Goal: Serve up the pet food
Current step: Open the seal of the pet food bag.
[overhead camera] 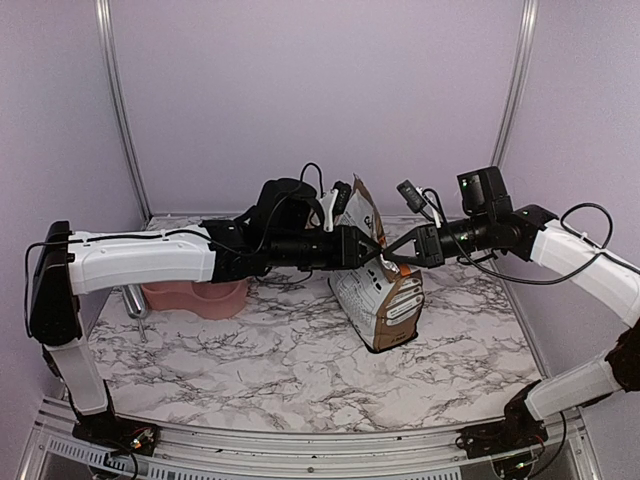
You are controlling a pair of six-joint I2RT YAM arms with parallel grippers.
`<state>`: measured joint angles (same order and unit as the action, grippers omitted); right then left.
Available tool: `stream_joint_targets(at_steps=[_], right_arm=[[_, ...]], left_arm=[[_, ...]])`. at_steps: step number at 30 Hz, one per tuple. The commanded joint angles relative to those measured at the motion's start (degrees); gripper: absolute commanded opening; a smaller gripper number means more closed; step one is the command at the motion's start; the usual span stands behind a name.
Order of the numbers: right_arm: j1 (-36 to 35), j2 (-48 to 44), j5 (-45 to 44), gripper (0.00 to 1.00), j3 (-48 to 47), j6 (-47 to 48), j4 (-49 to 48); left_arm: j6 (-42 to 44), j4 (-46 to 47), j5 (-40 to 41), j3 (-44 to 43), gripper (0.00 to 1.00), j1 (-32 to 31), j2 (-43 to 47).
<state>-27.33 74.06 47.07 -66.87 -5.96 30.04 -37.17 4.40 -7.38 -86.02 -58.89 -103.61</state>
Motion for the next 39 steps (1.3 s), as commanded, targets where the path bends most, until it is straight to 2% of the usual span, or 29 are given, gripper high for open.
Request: stream_joint_targets(at_steps=[1,9,13,28,33,39], right_arm=[[0.4,-0.4,-0.3,0.0,-0.3,0.4,-0.5],[0.8,-1.4,-2.7,0.0,-0.2,0.4,0.4],[1.7,-1.9,-4.2,0.0,0.0,0.3,1.3],[2.1,-4.0,-4.4,0.0,0.7,-0.6,2.1],[2.2,-3.1,-3.6,0.0,0.7,-0.7,1.6],[2.2,-2.7,-3.0,0.0,1.2,-0.8,0.9]], left_arm=[[0.0,-0.8,0.2,-2.0,0.39,-0.2,-1.6],[0.3,-2.1,1.7,-1.7,0.23,-0.2,-2.3],[0.4,-2.2,2.7,-0.2,0.2,-0.3,-1.6],[1.8,-2.4,5.6,1.9,0.21,-0.2,0.0],[1.5,-1.0,8.0,1.0,0.34,0.0,1.9],[-0.3,-2.3,7.8,-3.2,0.38,0.8,0.1]])
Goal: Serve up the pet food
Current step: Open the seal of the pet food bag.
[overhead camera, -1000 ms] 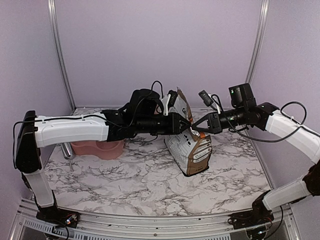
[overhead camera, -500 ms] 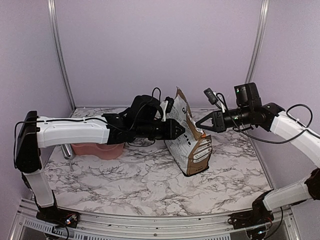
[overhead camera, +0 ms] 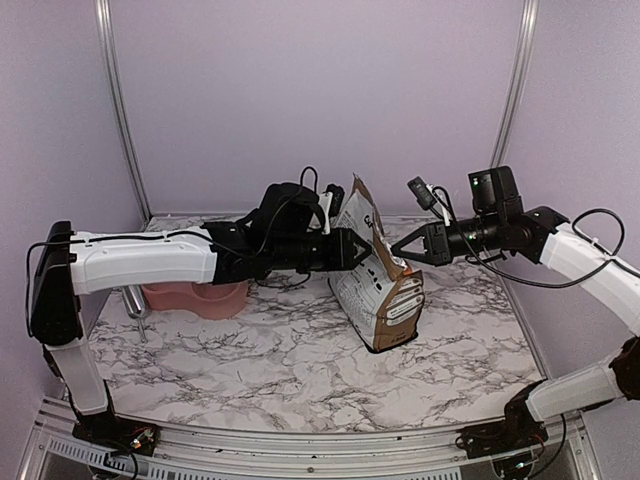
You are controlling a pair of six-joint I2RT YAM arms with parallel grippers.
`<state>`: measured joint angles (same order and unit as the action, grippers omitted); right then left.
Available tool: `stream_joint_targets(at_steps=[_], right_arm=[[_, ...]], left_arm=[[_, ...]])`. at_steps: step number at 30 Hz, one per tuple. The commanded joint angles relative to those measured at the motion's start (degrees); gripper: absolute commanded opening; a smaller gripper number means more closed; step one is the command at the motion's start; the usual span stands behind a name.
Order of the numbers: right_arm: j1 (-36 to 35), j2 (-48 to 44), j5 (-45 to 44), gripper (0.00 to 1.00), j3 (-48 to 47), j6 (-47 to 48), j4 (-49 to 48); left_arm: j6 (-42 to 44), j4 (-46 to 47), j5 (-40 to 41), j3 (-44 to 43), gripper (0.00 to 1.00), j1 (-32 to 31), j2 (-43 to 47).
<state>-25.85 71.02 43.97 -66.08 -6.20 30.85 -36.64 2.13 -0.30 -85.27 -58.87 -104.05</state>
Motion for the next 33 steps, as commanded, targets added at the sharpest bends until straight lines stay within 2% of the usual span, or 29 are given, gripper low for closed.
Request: stream_joint_targets(at_steps=[1,20,28,33], right_arm=[[0.7,0.3,0.2,0.0,0.5,-0.4,0.1],[0.7,0.4,0.7,0.0,1.5,0.3,-0.5],[0.7,0.3,0.8,0.0,1.5,0.2,-0.7],[0.7,0.5,0.8,0.0,1.2,-0.1,-1.0]], left_arm=[[-1.2,-0.1,0.6,-4.4,0.38,0.8,0.2],[-5.0,-0.4,-2.4,-9.6,0.36,1.9,-4.4],[-5.2,-0.9,-2.4,-9.5,0.21,2.1,-5.3],[-5.1,0.7,-3.8,-8.2,0.05,2.1,-4.8]])
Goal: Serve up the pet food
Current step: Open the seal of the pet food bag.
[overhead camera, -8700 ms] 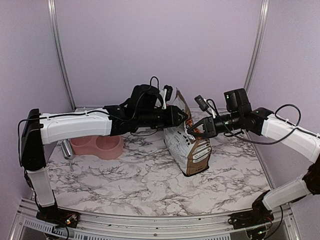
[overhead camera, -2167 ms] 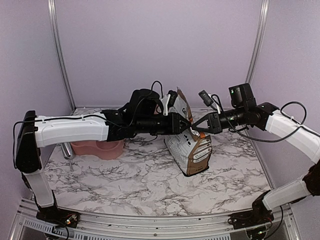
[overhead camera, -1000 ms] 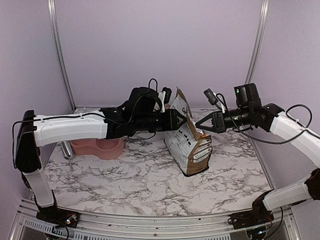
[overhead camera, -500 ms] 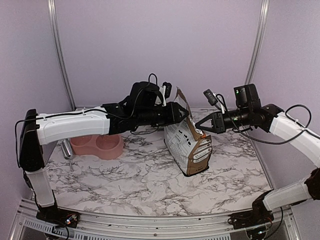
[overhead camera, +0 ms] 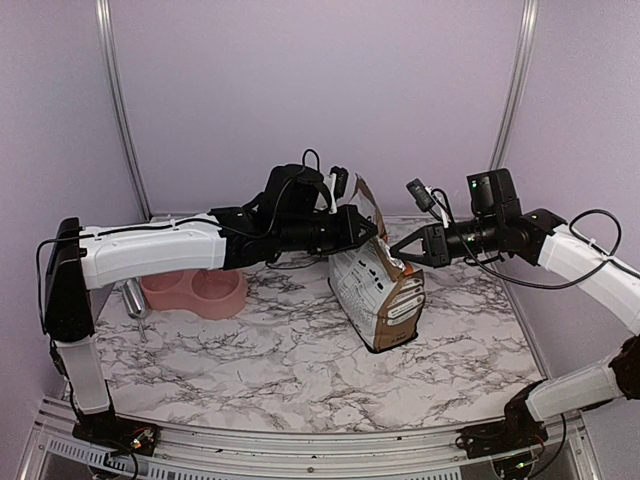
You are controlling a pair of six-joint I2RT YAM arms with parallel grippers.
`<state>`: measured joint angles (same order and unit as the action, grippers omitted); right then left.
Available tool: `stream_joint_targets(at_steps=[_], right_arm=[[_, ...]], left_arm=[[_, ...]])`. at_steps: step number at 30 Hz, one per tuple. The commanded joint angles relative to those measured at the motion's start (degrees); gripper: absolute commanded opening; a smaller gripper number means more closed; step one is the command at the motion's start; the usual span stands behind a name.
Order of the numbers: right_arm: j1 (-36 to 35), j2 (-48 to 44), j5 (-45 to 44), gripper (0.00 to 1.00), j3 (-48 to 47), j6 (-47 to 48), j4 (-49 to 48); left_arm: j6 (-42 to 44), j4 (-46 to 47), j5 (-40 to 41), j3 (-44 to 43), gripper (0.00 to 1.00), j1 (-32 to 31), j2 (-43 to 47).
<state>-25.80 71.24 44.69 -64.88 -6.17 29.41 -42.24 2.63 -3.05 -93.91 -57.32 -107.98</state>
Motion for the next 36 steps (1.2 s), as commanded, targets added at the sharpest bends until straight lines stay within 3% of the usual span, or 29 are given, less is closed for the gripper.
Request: stream_joint_targets(at_steps=[1,6,22,27,36], right_arm=[[0.7,0.4,0.0,0.0,-0.1,-0.1,0.4],[0.6,0.5,0.0,0.0,-0.4,-0.2,0.3],[0.7,0.0,-0.5,0.0,-1.2,0.1,1.7],[-0.7,1.3,-2.0,0.18,-2.4,0.4,2.8],[-3.7,3.7,-5.1,0.2,-5.2,0.5,3.9]], left_arm=[[0.4,1.0,-1.7,0.9,0.03,0.6,-0.7],[-0.5,6.0,-4.6,2.7,0.0,0.8,-0.4],[-0.8,8.8,-6.0,5.3,0.0,1.2,1.4],[-0.9,9.0,-6.0,5.1,0.0,1.2,1.3],[-0.9,9.1,-6.0,5.1,0.0,1.1,1.3]])
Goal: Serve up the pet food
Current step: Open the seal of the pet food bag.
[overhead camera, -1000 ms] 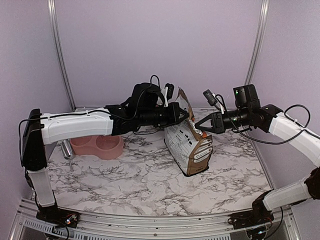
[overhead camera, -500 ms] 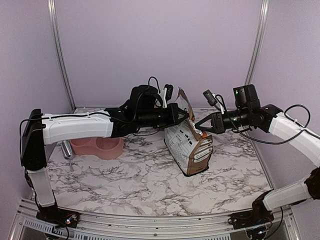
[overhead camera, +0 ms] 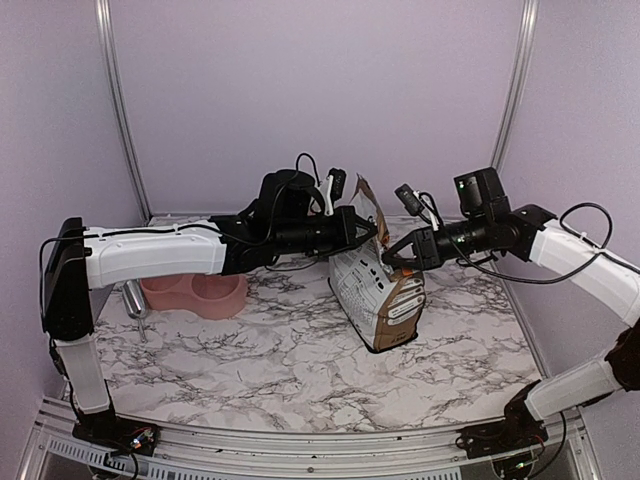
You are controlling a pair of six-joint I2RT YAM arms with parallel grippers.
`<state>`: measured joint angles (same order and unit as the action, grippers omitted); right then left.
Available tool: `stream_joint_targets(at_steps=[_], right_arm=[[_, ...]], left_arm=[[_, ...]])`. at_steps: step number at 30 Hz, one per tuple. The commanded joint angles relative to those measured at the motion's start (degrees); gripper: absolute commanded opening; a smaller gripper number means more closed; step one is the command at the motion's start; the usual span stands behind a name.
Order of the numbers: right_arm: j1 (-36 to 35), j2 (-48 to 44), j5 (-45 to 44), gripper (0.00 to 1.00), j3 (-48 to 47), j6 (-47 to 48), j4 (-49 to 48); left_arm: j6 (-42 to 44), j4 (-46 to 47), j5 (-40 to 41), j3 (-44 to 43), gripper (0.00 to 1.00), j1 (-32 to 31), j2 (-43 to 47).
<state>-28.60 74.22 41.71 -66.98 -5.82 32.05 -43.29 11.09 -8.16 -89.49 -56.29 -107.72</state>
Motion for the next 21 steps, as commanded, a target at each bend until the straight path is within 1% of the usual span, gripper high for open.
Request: stream_joint_targets(at_steps=[1,8,11,15,21], right_arm=[[-0.9,0.8,-2.3,0.2,-3.5,0.1,1.3],[-1.3,2.5,-4.4,0.2,-5.8,-0.3,2.3],[-1.6,3.1,-4.8,0.17,-6.5,-0.3,2.6],[-2.1,3.9,-5.6,0.15,-7.0,-0.4,2.6],[-2.9,4.9,-6.0,0.08,-7.9,-0.8,2.7]], left_arm=[[0.1,0.6,-0.8,0.7,0.0,0.1,1.0],[0.1,0.6,-0.3,0.8,0.0,0.0,0.9],[0.2,0.6,-0.1,0.8,0.0,0.0,0.9],[0.3,0.6,0.3,0.9,0.0,0.0,0.8],[0.5,0.5,1.2,0.9,0.0,0.0,0.8]])
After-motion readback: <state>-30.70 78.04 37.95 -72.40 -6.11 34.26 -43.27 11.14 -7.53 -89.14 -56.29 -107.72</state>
